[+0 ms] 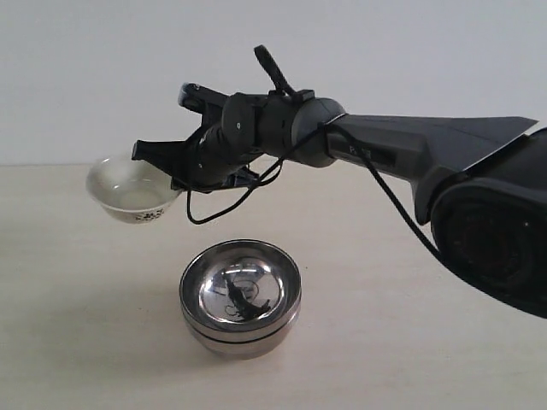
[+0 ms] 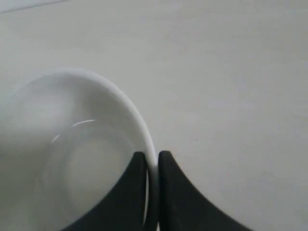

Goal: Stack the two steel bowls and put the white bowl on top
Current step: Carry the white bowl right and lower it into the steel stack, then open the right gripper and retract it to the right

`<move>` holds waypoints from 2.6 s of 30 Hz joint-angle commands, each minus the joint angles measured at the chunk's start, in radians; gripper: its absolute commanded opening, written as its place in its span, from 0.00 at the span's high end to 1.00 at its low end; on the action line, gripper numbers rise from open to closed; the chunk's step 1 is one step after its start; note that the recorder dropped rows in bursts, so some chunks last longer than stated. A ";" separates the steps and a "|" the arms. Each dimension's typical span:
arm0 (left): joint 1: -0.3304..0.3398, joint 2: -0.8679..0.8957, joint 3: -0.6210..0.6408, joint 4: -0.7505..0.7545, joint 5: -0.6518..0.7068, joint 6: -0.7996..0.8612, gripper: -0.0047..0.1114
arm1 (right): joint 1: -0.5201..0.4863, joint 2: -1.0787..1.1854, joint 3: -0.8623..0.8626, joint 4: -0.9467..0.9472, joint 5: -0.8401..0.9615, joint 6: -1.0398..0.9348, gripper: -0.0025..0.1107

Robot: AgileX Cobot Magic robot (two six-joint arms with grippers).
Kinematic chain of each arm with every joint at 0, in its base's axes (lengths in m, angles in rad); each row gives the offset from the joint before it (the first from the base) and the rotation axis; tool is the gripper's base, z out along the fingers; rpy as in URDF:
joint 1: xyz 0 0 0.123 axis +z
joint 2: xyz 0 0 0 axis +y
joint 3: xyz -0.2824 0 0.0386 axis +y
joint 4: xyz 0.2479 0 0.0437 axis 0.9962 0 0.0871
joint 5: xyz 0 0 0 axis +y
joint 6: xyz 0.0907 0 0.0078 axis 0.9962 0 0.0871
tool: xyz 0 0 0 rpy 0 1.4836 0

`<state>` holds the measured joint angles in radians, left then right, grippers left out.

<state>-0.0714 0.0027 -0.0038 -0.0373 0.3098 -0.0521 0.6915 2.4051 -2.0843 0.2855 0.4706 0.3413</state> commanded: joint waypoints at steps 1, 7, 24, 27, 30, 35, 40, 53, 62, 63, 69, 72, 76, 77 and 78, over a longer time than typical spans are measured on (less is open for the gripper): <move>0.003 -0.003 0.004 0.002 -0.003 -0.001 0.93 | 0.025 -0.044 0.031 -0.040 0.026 -0.001 0.98; 0.003 -0.003 0.004 0.002 -0.003 -0.001 0.93 | 0.039 -0.136 0.205 -0.058 -0.048 -0.001 0.98; 0.003 -0.003 0.004 0.002 -0.003 -0.001 0.93 | 0.000 -0.665 0.737 -0.140 -0.037 -0.025 0.98; 0.003 -0.003 0.004 0.002 -0.003 -0.001 0.93 | -0.020 -0.725 0.798 -0.136 0.019 -0.067 0.98; 0.003 -0.003 0.004 0.002 -0.003 -0.001 0.93 | -0.025 -0.757 0.852 -0.136 0.022 -0.070 0.98; 0.003 -0.003 0.004 0.002 -0.003 -0.001 0.93 | -0.023 -0.753 0.918 -0.136 -0.018 -0.070 0.98; 0.003 -0.003 0.004 0.002 -0.003 -0.001 0.93 | -0.023 -0.750 0.968 -0.105 -0.098 -0.072 0.98; 0.003 -0.003 0.004 0.002 -0.003 -0.001 0.93 | -0.023 -0.638 0.968 -0.087 -0.160 -0.090 0.98; 0.003 -0.003 0.004 0.002 -0.003 -0.001 0.93 | -0.023 -0.628 0.968 -0.058 -0.175 -0.081 0.83; 0.003 -0.003 0.004 0.002 -0.003 -0.001 0.93 | -0.023 -0.628 0.968 -0.057 -0.173 -0.081 0.77; 0.003 -0.003 0.004 0.002 -0.003 -0.001 0.93 | -0.023 -0.628 0.968 -0.057 -0.146 -0.094 0.49; 0.003 -0.003 0.004 0.002 -0.003 -0.001 0.93 | -0.023 -0.628 0.968 -0.085 -0.127 -0.097 0.58; 0.003 -0.003 0.004 0.002 -0.003 -0.001 0.93 | -0.023 -0.628 0.968 -0.114 -0.107 -0.097 0.75; 0.003 -0.003 0.004 0.002 -0.003 -0.001 0.93 | -0.023 -0.632 0.968 -0.114 -0.107 -0.097 0.77; 0.003 -0.003 0.004 0.002 -0.003 -0.001 0.93 | -0.023 -0.636 0.968 -0.119 -0.107 -0.097 0.79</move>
<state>-0.0714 0.0027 -0.0038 -0.0373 0.3098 -0.0521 0.6738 1.7815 -1.1155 0.1881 0.3591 0.2490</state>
